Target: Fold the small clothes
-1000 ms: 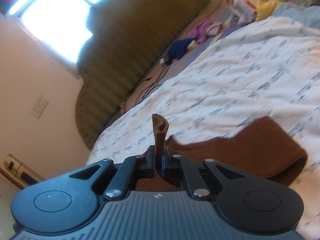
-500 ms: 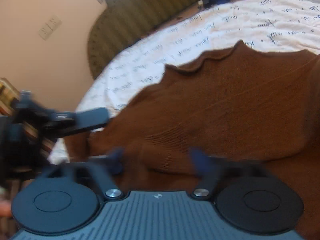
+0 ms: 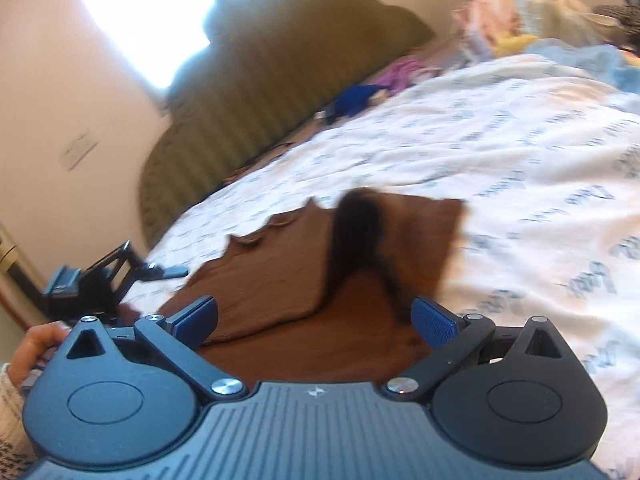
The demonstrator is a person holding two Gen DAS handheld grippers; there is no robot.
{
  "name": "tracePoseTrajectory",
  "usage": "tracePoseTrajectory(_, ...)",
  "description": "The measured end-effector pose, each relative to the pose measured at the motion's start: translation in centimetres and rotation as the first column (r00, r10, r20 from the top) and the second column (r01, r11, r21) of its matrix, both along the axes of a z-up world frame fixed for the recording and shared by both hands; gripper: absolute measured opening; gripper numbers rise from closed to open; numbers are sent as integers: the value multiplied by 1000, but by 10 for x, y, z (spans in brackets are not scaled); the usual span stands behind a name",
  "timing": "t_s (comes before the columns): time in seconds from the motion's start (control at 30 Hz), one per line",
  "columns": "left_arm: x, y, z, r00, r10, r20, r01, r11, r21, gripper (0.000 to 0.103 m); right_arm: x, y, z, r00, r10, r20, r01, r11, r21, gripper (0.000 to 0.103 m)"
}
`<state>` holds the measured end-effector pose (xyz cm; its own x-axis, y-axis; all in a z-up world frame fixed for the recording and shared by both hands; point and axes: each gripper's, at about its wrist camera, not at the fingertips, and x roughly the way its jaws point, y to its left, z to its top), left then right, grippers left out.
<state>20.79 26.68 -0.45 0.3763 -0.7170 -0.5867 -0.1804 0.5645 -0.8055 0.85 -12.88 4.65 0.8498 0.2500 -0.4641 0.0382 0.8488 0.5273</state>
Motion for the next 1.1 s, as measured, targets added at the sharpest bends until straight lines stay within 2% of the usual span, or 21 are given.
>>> tracePoseTrajectory(0.03,2,-2,0,1000,-5,-11,5,1000,6,75,-2,-5,0,1000,-14,0,14,1000,1,103)
tracePoseTrajectory(0.07,4,-5,-1,1000,-16,-26,17,1000,22,42,-6,-9,0,1000,-22,5,22,1000,-6,103)
tracePoseTrajectory(0.17,9,-12,-3,999,-30,-45,33,997,64,2,-11,-10,5,999,-29,35,31,997,-65,103)
tracePoseTrajectory(0.27,7,-11,3,999,-34,-5,34,997,65,3,-11,-6,11,998,-10,60,17,992,-123,103)
tracePoseTrajectory(0.5,0,22,41,991,-19,134,4,994,114,3,-7,-4,15,998,-6,59,12,995,-98,103)
tracePoseTrajectory(0.67,-4,54,63,977,-45,209,-3,975,224,3,4,2,13,999,22,24,-20,996,-86,103)
tracePoseTrajectory(0.8,-5,78,60,975,-47,217,-15,961,277,3,15,5,10,999,37,1,-37,997,-65,103)
tracePoseTrajectory(0.87,-6,87,55,976,-53,212,-8,961,277,3,24,8,8,999,52,2,-52,996,-68,103)
tracePoseTrajectory(0.97,-11,94,37,979,-68,194,2,948,318,3,42,23,11,995,98,24,-93,982,-165,103)
tracePoseTrajectory(1.03,-14,94,24,980,-65,186,11,960,280,3,56,39,14,990,139,6,-133,956,-261,103)
tracePoseTrajectory(1.1,-18,92,20,975,-60,214,-1,961,275,3,73,53,8,975,218,-30,-215,916,-339,103)
